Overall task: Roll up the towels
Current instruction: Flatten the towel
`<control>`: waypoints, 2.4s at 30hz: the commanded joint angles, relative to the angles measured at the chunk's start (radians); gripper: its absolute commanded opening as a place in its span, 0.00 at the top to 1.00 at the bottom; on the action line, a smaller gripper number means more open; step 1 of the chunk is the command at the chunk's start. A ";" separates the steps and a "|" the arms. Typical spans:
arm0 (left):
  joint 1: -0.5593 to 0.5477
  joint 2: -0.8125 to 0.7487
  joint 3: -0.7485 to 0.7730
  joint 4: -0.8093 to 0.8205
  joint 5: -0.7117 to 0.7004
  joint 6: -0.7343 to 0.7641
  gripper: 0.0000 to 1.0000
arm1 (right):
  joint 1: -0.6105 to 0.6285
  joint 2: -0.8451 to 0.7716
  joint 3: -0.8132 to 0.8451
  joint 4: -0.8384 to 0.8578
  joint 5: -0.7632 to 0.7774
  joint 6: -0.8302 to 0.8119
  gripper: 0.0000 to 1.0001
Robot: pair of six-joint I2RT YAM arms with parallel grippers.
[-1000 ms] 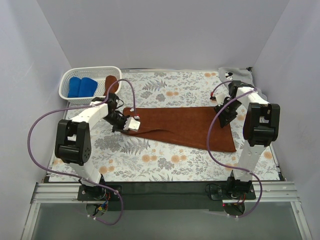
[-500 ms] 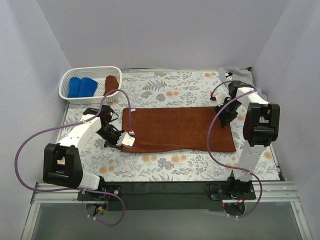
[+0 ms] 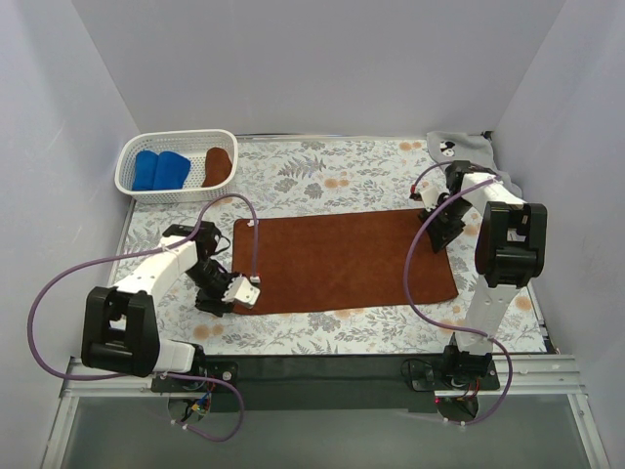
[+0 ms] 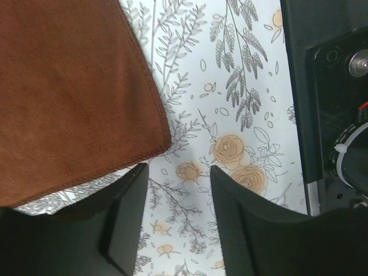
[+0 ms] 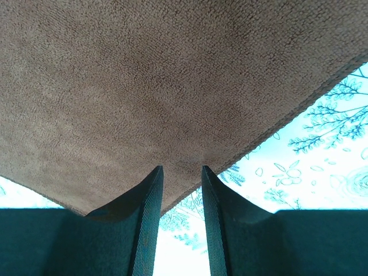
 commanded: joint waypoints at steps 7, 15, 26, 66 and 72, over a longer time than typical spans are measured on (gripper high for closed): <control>0.046 -0.028 0.011 0.064 -0.028 -0.020 0.48 | 0.001 -0.056 0.022 -0.004 0.005 -0.012 0.66; 0.055 0.313 0.411 0.342 0.036 -0.642 0.81 | 0.001 0.011 0.167 0.001 -0.027 0.047 0.69; 0.060 0.587 0.653 0.549 -0.114 -0.984 0.64 | 0.000 0.241 0.560 0.019 0.022 0.128 0.69; 0.071 0.766 0.814 0.486 -0.109 -0.986 0.61 | -0.013 0.330 0.479 0.019 0.014 0.068 0.99; 0.072 0.766 0.788 0.469 -0.099 -0.958 0.79 | -0.017 0.321 0.468 0.019 0.020 0.059 0.99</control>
